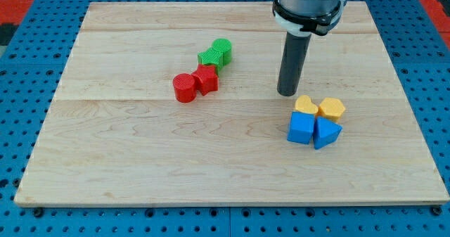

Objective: Separate the green blocks and yellow blocks away from each other

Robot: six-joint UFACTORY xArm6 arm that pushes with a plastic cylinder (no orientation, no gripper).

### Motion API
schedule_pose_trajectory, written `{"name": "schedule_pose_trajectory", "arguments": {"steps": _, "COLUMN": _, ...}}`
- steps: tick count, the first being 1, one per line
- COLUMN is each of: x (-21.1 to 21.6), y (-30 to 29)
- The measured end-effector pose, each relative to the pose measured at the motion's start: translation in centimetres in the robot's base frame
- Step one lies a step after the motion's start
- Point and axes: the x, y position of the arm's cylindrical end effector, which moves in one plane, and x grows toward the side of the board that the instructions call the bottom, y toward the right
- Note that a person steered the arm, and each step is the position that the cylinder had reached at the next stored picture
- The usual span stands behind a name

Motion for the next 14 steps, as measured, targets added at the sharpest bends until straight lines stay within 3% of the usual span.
{"name": "schedule_pose_trajectory", "arguments": {"steps": 1, "x": -3.4, "y": -3.9}}
{"name": "schedule_pose_trajectory", "arguments": {"steps": 3, "x": -14.8, "y": -7.8}}
{"name": "schedule_pose_trajectory", "arguments": {"steps": 4, "x": -11.1, "y": -12.9}}
{"name": "schedule_pose_trajectory", "arguments": {"steps": 5, "x": -8.1, "y": -4.6}}
{"name": "schedule_pose_trajectory", "arguments": {"steps": 7, "x": -5.6, "y": -5.8}}
{"name": "schedule_pose_trajectory", "arguments": {"steps": 8, "x": 0.6, "y": -2.7}}
{"name": "schedule_pose_trajectory", "arguments": {"steps": 10, "x": -3.8, "y": -2.4}}
{"name": "schedule_pose_trajectory", "arguments": {"steps": 11, "x": 2.2, "y": -2.0}}
{"name": "schedule_pose_trajectory", "arguments": {"steps": 12, "x": 3.5, "y": -1.3}}
{"name": "schedule_pose_trajectory", "arguments": {"steps": 14, "x": 0.7, "y": -3.4}}
